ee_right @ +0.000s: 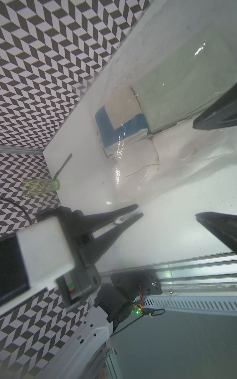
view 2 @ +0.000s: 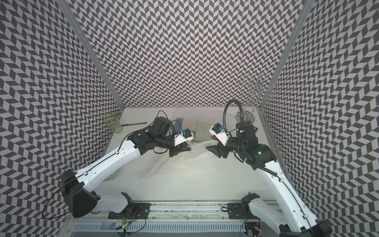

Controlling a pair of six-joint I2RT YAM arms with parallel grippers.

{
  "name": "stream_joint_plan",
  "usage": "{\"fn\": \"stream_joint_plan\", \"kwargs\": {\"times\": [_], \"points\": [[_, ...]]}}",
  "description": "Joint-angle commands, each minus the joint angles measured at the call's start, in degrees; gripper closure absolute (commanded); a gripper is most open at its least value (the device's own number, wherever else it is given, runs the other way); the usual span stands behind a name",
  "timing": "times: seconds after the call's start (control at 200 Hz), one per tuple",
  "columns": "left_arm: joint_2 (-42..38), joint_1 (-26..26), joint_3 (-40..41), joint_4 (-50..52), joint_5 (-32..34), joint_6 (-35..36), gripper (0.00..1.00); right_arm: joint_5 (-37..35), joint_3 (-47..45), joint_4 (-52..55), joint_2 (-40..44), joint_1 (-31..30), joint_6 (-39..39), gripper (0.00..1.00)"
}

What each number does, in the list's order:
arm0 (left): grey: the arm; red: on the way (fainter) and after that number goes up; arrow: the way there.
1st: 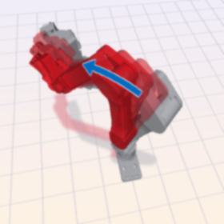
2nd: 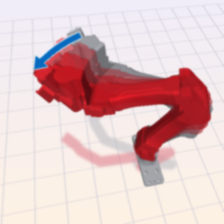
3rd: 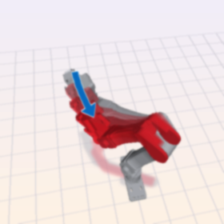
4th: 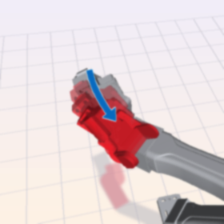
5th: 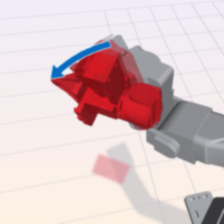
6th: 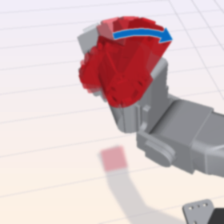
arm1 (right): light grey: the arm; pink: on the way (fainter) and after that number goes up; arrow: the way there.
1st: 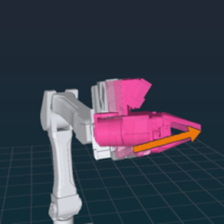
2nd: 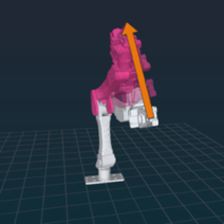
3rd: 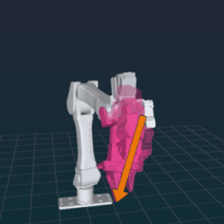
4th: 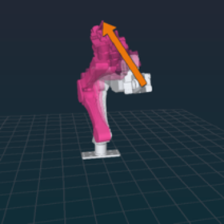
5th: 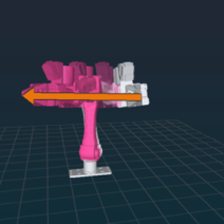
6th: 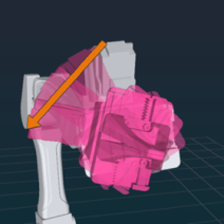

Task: Place the folded towel into the vacuum bag
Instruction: Close the vacuum bag at the center of the board.

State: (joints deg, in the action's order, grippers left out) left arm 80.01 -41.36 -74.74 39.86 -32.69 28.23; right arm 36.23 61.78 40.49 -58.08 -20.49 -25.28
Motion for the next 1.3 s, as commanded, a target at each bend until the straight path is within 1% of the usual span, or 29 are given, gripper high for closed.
{"fn": "stream_joint_plan", "kwargs": {"times": [0.0,0.08,0.135,0.165,0.185,0.205,0.245,0.27,0.29,0.305,0.366,0.451,0.556,0.626,0.686,0.861,1.067,1.162,1.237,1.297], "points": [[0.1,-0.7,-2.3,1.4,-2.4,0.2,1.00,0.5,2.8,-1.8,-2.5,-1.3,-4.5,0.35],[0.6,-0.9,-2.4,1.4,-2.1,0.3,1.00,3.4,4.6,-1.8,-4.5,-2.5,-4.9,0.37],[1.0,-0.8,-2.7,1.7,-1.6,0.3,1.00,4.7,5.3,-1.4,-5.2,-3.2,-5.3,0.41],[1.2,-0.9,-2.8,1.7,-1.3,0.3,1.00,4.9,5.4,-1.4,-5.2,-3.3,-5.5,0.46],[1.2,-1.0,-2.8,1.7,-1.1,0.2,1.00,5.0,5.4,-1.4,-5.0,-3.3,-5.5,0.51],[1.2,-1.0,-2.8,1.7,-0.7,0.2,1.00,5.1,5.4,-1.4,-5.0,-3.3,-5.5,0.58],[1.1,-1.0,-2.8,1.6,-0.1,-0.1,1.00,4.9,5.3,-1.1,-4.6,-3.3,-5.6,0.80],[1.0,-1.0,-2.7,1.7,0.5,-0.2,1.00,4.4,5.3,-1.0,-4.5,-3.3,-5.4,0.91],[0.9,-0.9,-2.6,1.7,1.2,-0.4,1.00,3.7,5.3,-0.8,-4.4,-3.3,-5.3,0.97],[0.9,-0.9,-2.6,1.7,1.6,-0.4,1.00,3.3,5.4,-0.5,-4.3,-3.3,-5.3,1.00],[0.3,-0.9,-2.2,1.9,3.8,-0.8,1.00,-0.1,5.6,0.1,-3.9,-3.2,-5.4,1.00],[-0.8,-1.0,-1.2,2.7,6.7,-1.0,1.00,-8.5,7.0,-0.9,-3.1,-2.5,-4.2,1.00],[-1.3,-1.1,-1.1,4.4,8.6,-1.5,1.00,-18.1,10.3,-2.1,-2.5,-1.1,-2.7,1.00],[-1.0,-1.5,-1.4,5.7,9.3,-1.6,0.99,-21.9,11.6,-2.3,-2.3,-1.0,-2.7,1.00],[-0.9,-1.7,-1.4,6.3,9.6,-1.9,0.99,-24.3,12.0,-2.4,-1.9,-1.0,-2.7,1.00],[-1.3,-1.7,-1.0,7.5,12.2,-1.8,0.97,-27.4,11.2,-2.0,-0.2,-1.0,-3.3,1.00],[-0.8,-0.8,-1.6,8.5,14.3,-1.4,0.97,-33.3,11.0,-1.5,2.1,-1.0,-4.4,1.00],[0.1,-0.6,-3.1,9.3,14.0,-1.3,0.97,-35.0,10.6,-0.9,3.0,-1.0,-5.4,1.00],[0.7,-0.5,-4.4,9.9,13.4,-1.5,0.97,-38.9,9.0,-0.8,3.4,-1.0,-6.0,1.00],[0.8,-0.7,-4.9,10.5,13.2,-1.7,0.97,-44.9,7.6,-0.8,3.3,-0.9,-6.5,1.00]]}}
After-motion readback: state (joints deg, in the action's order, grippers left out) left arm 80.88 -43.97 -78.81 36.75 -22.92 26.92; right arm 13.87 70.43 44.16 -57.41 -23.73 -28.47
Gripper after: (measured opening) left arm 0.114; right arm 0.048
